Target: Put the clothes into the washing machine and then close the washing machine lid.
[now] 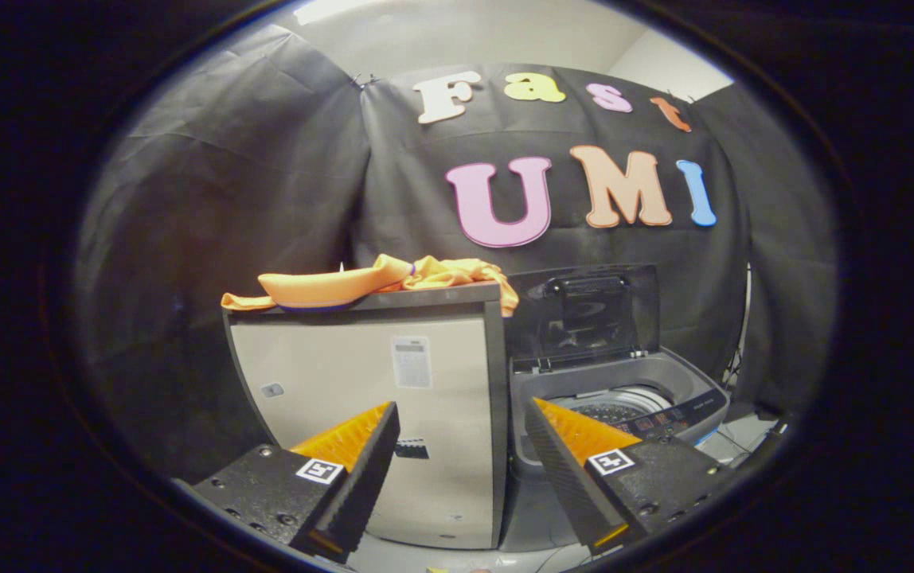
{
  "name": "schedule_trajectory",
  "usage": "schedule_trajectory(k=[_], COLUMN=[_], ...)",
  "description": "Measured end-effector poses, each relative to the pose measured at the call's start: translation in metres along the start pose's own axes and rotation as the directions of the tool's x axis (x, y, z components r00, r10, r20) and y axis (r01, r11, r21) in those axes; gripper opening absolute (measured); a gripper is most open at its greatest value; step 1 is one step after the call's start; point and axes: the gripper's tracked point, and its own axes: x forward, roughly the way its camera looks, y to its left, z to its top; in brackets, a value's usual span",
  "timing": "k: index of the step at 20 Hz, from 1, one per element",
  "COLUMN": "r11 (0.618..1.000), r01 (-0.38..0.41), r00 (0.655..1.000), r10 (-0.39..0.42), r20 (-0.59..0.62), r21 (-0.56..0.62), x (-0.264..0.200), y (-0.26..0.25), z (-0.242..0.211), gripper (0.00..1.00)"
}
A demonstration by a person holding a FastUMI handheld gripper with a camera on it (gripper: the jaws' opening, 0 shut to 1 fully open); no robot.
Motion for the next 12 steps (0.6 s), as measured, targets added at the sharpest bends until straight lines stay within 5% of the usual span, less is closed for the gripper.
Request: schedule_trajectory(k=[7,12], r11=[0.998,0.995], r01=[-0.054,-0.039], r00=[0.999,0.999], r10=[0.054,0.037], r20=[0.004,-0.025], r21=[0.015,-0.089], x=[0.059,0.115], y=[0.064,0.104], z=[0.089,0.134], gripper=[0.97,0.97])
